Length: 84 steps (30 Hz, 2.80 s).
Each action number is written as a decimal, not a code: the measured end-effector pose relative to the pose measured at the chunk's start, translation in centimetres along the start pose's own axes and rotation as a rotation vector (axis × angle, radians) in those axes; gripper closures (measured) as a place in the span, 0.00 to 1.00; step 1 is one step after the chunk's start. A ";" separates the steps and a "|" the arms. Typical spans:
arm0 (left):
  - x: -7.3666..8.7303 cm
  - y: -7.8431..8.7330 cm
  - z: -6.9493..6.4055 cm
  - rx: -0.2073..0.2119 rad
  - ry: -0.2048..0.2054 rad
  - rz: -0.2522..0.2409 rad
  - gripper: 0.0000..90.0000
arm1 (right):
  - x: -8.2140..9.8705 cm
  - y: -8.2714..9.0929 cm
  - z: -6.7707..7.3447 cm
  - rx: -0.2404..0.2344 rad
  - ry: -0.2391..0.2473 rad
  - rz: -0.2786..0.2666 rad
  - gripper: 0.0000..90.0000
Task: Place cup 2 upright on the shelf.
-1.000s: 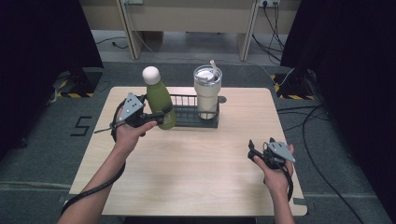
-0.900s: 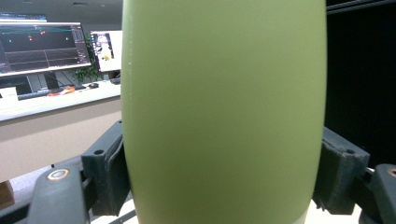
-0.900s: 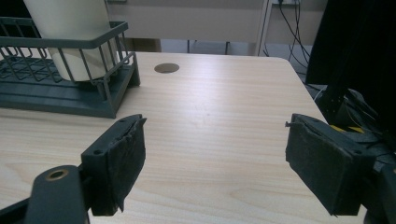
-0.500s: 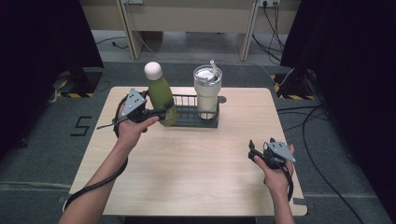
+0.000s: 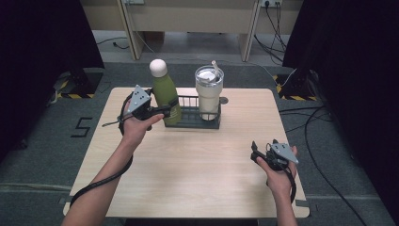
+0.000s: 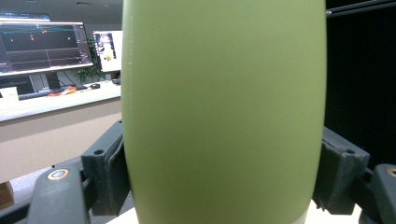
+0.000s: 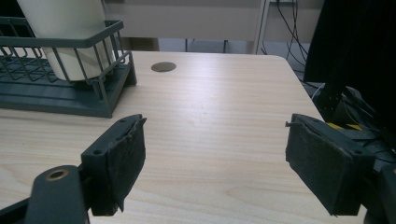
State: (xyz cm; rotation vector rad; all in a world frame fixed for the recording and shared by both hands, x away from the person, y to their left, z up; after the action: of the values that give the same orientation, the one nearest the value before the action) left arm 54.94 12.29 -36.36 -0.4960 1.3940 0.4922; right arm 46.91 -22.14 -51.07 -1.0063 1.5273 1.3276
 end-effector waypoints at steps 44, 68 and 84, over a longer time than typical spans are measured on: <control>-0.6 -3.1 2.1 -0.034 0.013 -0.012 0.23 | 0.4 -0.2 -0.1 0.002 -0.002 0.012 0.22; -0.4 -4.5 3.4 -0.062 0.020 -0.010 0.23 | 0.7 -0.4 -0.2 0.001 -0.002 0.018 0.22; 0.6 -5.4 4.8 -0.086 0.023 0.011 0.23 | 0.7 -0.4 -0.3 0.002 -0.004 0.020 0.22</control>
State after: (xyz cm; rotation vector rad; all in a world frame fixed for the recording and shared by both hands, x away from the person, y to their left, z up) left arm 62.04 10.84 -36.20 -0.5653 1.4028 0.5582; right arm 47.05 -22.47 -51.87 -0.9887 1.5390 1.3413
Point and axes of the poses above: each handheld gripper's, and its own axes: y roughly backward along the jaws, x roughly out of its underside, z roughly to its left, the point moved 10 cm from there along -y, roughly forward along the jaws, and after that the axes turned 13 degrees about x, right-handed, at the moved point
